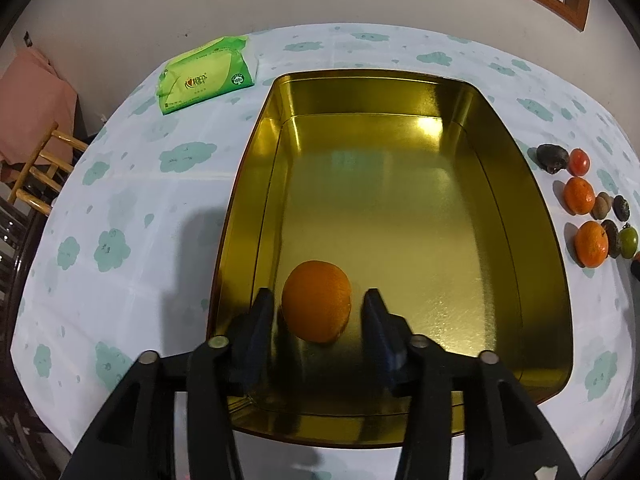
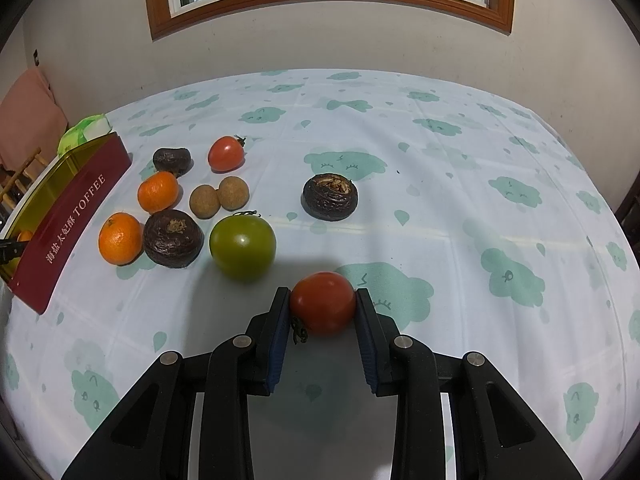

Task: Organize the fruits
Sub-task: 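Carry the mandarin into the gold tin and open the left gripper, then withdraw the open left gripper from the tin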

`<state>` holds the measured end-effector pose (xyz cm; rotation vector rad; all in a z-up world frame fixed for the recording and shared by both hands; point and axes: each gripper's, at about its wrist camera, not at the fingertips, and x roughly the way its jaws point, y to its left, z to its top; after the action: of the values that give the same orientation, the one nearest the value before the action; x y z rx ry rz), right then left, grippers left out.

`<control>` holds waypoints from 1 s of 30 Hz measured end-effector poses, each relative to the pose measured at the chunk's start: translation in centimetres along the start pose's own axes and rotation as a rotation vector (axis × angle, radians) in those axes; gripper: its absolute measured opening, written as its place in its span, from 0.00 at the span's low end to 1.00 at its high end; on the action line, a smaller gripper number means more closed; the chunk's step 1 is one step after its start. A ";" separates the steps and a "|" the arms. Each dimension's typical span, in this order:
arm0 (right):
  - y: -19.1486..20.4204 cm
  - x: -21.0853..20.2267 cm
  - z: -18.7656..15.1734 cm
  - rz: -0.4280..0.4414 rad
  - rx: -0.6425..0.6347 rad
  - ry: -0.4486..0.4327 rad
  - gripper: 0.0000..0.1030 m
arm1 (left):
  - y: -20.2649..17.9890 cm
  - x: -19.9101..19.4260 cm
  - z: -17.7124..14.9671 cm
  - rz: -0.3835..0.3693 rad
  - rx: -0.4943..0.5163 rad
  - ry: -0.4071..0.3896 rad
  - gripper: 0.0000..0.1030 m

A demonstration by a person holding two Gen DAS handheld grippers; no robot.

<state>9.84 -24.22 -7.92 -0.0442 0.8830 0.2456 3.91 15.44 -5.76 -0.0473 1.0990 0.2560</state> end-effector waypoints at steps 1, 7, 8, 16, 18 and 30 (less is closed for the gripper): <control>0.2 0.0 0.0 0.003 0.003 0.000 0.32 | -0.1 0.0 0.0 0.001 0.002 0.000 0.46; -0.2 -0.1 0.0 0.004 0.020 -0.004 0.32 | -0.7 -0.5 -0.2 -0.005 0.009 -0.014 0.49; -0.3 -0.1 0.0 0.008 0.026 -0.005 0.32 | -0.8 -0.7 -0.2 -0.004 0.013 -0.021 0.49; -1.1 -0.5 -0.1 0.010 0.060 -0.022 0.32 | -1.4 -2.3 0.1 -0.008 0.031 -0.071 0.51; -1.0 -0.5 -0.1 0.001 0.058 -0.022 0.32 | -1.3 -2.7 0.0 -0.020 0.027 -0.080 0.52; 2.5 -3.5 2.4 0.021 -0.027 -0.083 0.32 | -1.2 -3.7 -0.1 -0.033 0.010 -0.125 0.56</control>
<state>8.91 -22.14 -3.58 -0.0495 0.7982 0.2776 2.47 13.53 -2.63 -0.0398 0.9746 0.2206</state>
